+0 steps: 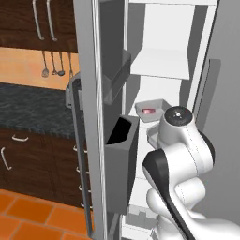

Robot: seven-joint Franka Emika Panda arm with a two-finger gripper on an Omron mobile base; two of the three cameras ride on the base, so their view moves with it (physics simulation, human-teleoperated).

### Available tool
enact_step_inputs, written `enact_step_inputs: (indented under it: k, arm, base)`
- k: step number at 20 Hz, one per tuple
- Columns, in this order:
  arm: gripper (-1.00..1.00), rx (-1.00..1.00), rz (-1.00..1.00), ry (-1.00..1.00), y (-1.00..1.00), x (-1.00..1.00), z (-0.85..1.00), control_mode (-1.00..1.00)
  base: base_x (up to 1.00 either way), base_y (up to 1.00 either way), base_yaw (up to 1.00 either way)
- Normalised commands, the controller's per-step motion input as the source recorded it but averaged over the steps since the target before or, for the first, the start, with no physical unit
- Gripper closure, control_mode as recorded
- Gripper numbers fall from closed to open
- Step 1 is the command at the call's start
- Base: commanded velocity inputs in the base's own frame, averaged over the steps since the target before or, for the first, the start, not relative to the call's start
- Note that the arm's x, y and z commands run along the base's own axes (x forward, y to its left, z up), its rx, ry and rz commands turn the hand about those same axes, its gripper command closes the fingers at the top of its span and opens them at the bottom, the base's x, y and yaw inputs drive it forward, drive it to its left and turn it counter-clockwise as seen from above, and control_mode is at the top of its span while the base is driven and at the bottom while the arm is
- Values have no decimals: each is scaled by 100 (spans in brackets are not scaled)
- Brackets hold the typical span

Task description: Take the meat container that has the steak and place it on the second highest rack of the freezer. Then take the vegetable container that has the corn and lime and place it on the highest rack of the freezer.

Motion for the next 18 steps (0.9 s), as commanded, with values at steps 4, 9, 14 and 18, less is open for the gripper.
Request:
enact_step_inputs:
  k: [4, 9, 14, 18]
  arm:
    - [100, 0, 0, 0, 0, 0, 0, 100]
    - [100, 0, 0, 0, 0, 0, 0, 100]
    - [100, 0, 0, 0, 0, 0, 0, 100]
    - [100, 0, 0, 0, 0, 0, 0, 100]
  base:
    - [85, -4, 1]
    - [81, 0, 0]
    - [66, 0, -10]
    - [4, 0, 0]
